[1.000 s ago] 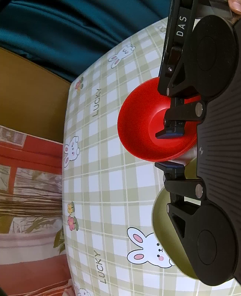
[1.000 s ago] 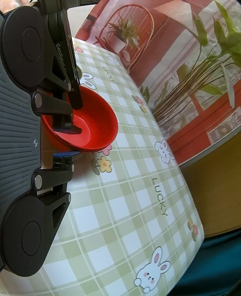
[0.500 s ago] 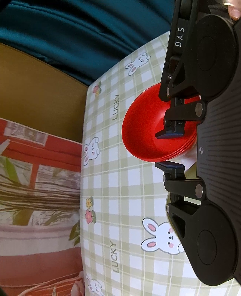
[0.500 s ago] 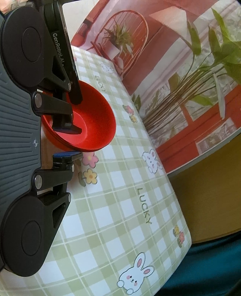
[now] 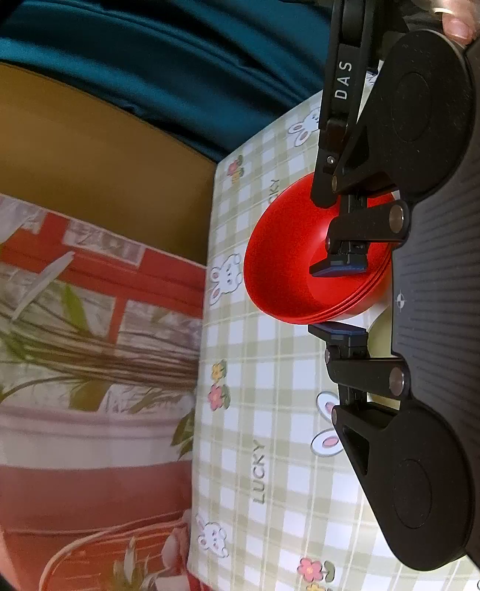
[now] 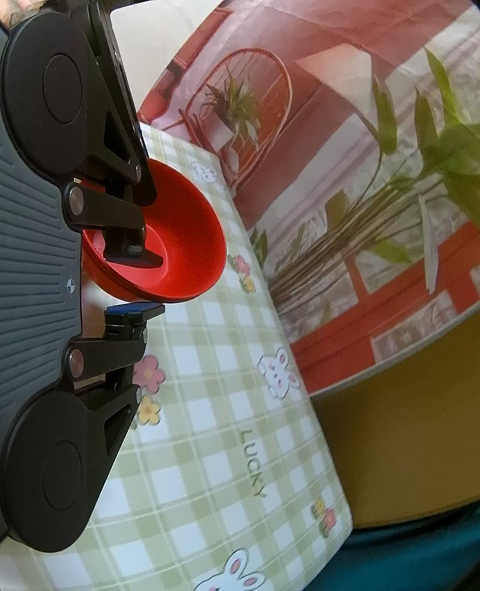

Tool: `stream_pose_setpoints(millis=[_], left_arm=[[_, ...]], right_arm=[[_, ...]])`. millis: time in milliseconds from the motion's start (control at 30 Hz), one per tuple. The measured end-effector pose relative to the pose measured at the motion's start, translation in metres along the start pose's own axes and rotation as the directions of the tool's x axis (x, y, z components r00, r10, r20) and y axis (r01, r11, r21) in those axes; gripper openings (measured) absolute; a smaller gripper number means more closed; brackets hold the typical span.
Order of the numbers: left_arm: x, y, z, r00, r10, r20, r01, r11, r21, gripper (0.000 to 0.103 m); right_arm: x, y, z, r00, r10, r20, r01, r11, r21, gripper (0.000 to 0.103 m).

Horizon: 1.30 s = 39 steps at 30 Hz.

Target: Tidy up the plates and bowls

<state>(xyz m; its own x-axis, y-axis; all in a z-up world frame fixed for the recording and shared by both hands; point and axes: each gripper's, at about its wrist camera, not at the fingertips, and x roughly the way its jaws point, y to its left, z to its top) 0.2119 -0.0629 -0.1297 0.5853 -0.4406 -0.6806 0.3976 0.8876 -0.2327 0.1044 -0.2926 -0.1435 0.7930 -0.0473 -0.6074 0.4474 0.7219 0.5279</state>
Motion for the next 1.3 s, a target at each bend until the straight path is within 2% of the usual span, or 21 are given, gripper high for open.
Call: stream_pose_setpoints(millis=[233,533,1300], left_arm=[[-0.014,0.015,-0.002,0.999,0.023,0.025,-0.022,0.999,-0.031,0.026],[-0.024,0.034,-0.008,0.999,0.037,0.021,-0.036,0.997,-0.063,0.026],[-0.027,0.053,-0.041,0.998,0.042,-0.039,-0.047,0.988,-0.146,0.026]], right_arm=[[0.011,0.024,0.002,1.000,0.023,-0.018,-0.024,0.999,-0.037,0.020],[0.023,0.044,-0.006,0.998,0.031,-0.053,-0.035,0.997,-0.064,0.020],[0.043,0.051,-0.032,0.991,0.017,-0.136,-0.029,0.995,-0.091,0.020]])
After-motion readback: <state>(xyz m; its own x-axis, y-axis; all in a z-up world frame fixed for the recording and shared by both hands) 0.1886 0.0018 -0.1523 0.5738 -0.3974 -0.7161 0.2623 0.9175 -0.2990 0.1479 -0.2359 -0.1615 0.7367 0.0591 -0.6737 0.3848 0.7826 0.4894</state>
